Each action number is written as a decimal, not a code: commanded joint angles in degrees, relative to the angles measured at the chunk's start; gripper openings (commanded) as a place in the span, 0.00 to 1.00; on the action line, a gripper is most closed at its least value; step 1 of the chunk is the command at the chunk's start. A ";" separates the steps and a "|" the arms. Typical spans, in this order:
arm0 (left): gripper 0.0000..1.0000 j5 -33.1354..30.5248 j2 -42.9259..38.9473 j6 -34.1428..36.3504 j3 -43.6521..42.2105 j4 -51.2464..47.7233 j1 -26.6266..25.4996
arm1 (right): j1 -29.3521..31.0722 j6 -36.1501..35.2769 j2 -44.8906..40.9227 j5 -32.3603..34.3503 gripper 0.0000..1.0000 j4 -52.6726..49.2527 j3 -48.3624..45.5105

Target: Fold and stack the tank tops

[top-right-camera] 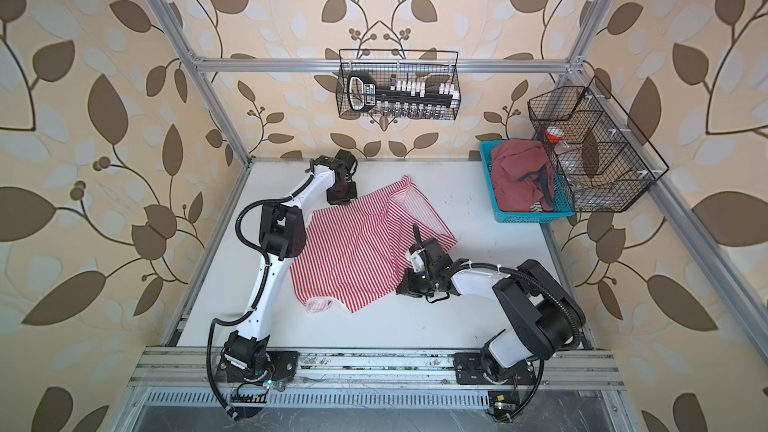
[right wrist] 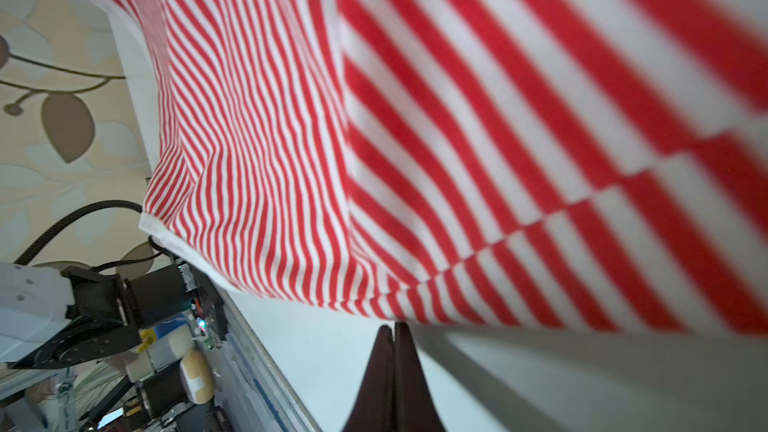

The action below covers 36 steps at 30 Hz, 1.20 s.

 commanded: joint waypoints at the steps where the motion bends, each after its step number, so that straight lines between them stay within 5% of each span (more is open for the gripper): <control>1: 0.08 8.58 3.99 0.47 2.31 4.59 0.23 | 3.58 9.41 2.04 0.91 0.00 9.35 0.62; 10: 0.25 22.28 2.21 -1.48 7.31 17.77 0.23 | 7.77 15.22 7.17 -3.58 0.00 21.15 3.59; 14: 0.43 20.06 -9.08 3.20 3.67 16.14 0.31 | 3.38 8.24 -0.66 -3.39 0.00 9.94 6.82; 19: 0.57 10.28 -30.14 7.59 -11.51 12.68 0.40 | -7.31 -10.53 -9.71 4.73 0.09 -18.77 17.37; 26: 0.54 0.83 -55.82 1.99 -45.32 8.14 0.16 | -27.30 -25.80 -6.73 2.87 0.29 -32.58 25.53; 31: 0.53 -0.51 -69.01 -3.16 -65.53 7.45 -0.70 | -31.35 -32.13 1.32 3.15 0.32 -37.18 30.54; 36: 0.52 -0.50 -74.12 -5.18 -76.63 6.47 -0.88 | -31.36 -34.77 8.50 5.20 0.32 -39.31 33.65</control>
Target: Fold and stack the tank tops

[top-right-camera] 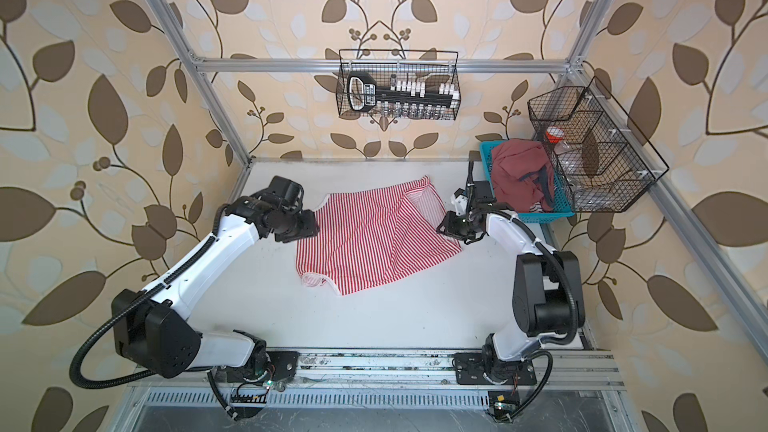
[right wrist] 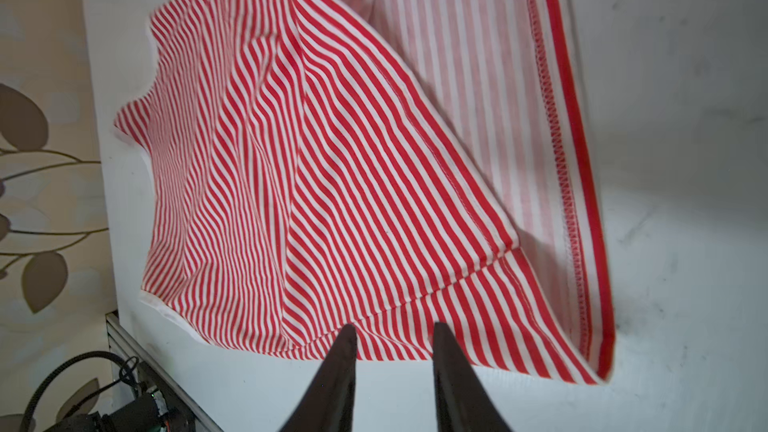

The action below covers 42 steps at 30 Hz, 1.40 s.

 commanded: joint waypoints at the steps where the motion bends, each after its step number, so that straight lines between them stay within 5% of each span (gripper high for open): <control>1: 0.52 -1.47 -3.26 -3.28 -4.35 -1.93 -0.51 | 0.03 -4.99 2.66 2.56 0.32 -4.41 2.44; 9: 0.54 -1.54 1.73 -4.93 -9.20 2.59 -0.59 | -0.06 -5.60 7.00 9.67 0.34 -4.09 3.70; 31: 0.55 0.23 28.81 -1.06 7.48 6.15 -0.59 | -0.60 -8.11 14.83 10.41 0.39 -5.31 9.11; 34: 0.55 -0.29 31.29 -0.29 8.56 5.31 -0.59 | -0.59 -8.06 14.66 9.66 0.30 -5.78 9.00; 38: 0.56 -2.29 34.43 0.93 10.92 2.60 -0.51 | -0.59 -7.43 13.89 8.90 0.00 -5.81 8.28; 42: 0.56 -4.18 36.42 2.15 13.67 0.51 -0.50 | -0.59 -7.03 12.43 8.35 0.02 -5.33 5.16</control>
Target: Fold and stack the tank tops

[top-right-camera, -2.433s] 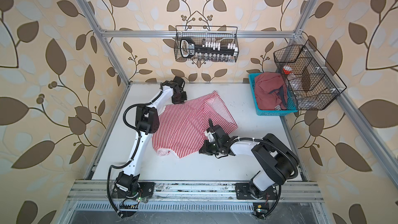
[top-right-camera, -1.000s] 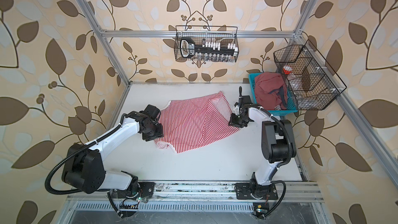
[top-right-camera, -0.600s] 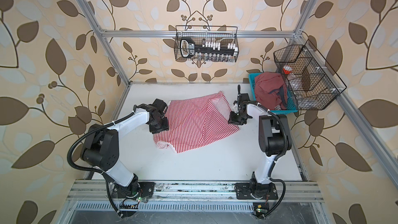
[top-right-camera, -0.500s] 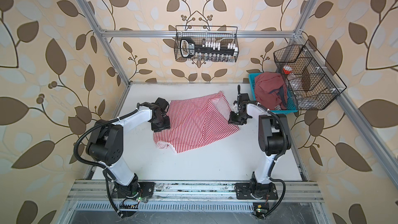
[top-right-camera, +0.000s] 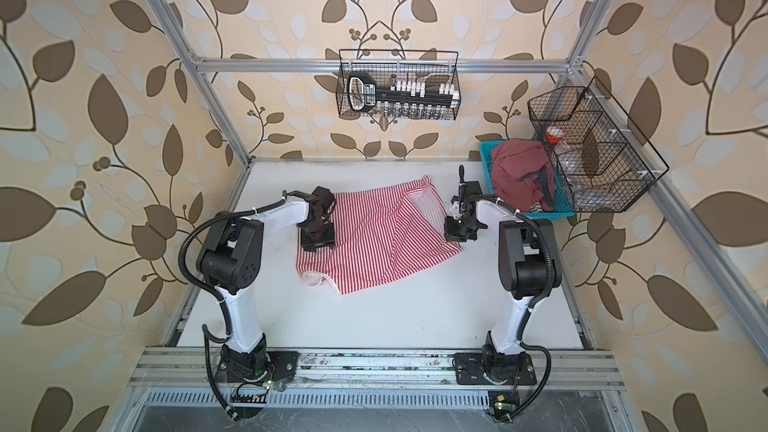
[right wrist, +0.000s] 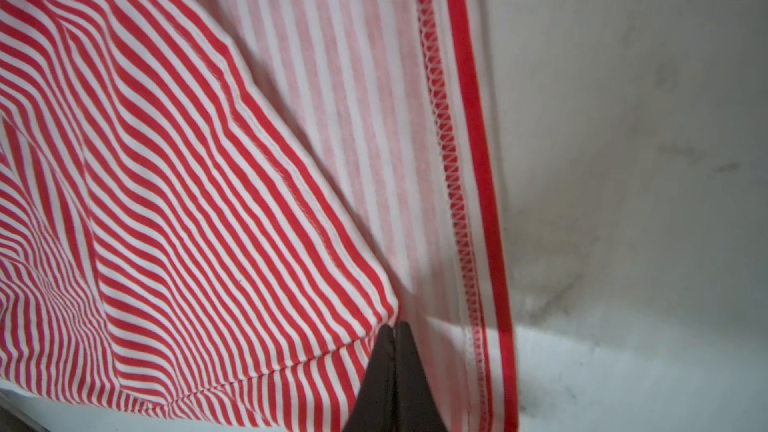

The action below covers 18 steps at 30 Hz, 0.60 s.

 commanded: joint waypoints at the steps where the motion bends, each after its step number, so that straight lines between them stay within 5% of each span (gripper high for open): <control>1: 0.56 -2.90 2.69 2.11 2.50 -3.00 -0.51 | -0.20 -0.65 -1.58 -1.24 0.10 -0.86 -2.30; 3: 0.56 -2.75 3.26 2.48 3.26 -3.23 -0.50 | -0.32 -0.81 -1.71 -1.00 0.21 -0.86 -2.67; 7: 0.56 -2.27 3.74 2.68 3.64 -3.11 -0.50 | -0.86 -0.95 -1.17 -1.78 0.24 -1.12 -2.19; 11: 0.56 -2.31 4.96 3.20 4.48 -3.52 -0.42 | -0.99 -0.67 -2.00 -1.99 0.00 -1.29 -2.51; 18: 0.56 -2.32 8.48 4.21 8.22 -5.05 0.63 | -1.36 0.26 -9.56 0.91 0.00 -2.47 -6.20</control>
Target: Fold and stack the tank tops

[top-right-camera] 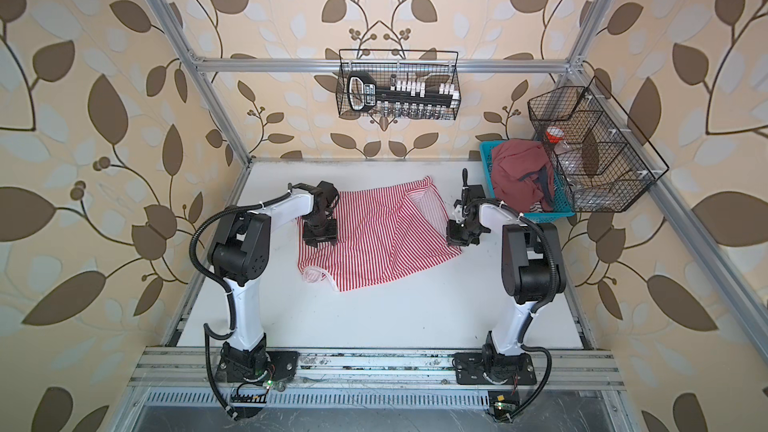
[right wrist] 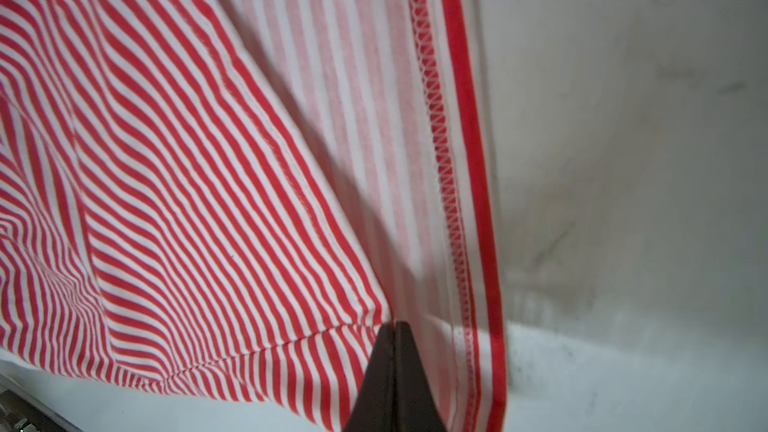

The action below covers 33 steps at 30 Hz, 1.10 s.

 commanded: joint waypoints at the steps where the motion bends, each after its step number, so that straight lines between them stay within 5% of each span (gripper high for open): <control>1: 0.56 -2.16 3.27 1.08 0.72 0.07 0.71 | -0.39 0.35 -6.39 2.02 0.00 -1.99 -2.92; 19: 0.56 -2.10 8.81 3.21 7.33 -1.01 2.77 | -0.40 13.10 -32.95 11.32 0.00 -6.70 -20.06; 25: 0.56 -0.02 8.16 3.46 7.74 -0.24 2.77 | 0.12 12.47 -32.82 9.49 0.00 -7.74 -22.45; 28: 0.58 1.53 5.85 3.71 7.27 0.13 2.69 | 0.81 11.71 -31.09 9.35 0.25 -7.88 -22.14; 33: 0.63 5.59 -3.10 3.14 4.68 3.15 2.21 | 4.15 12.60 -30.18 9.81 0.33 -6.29 -19.84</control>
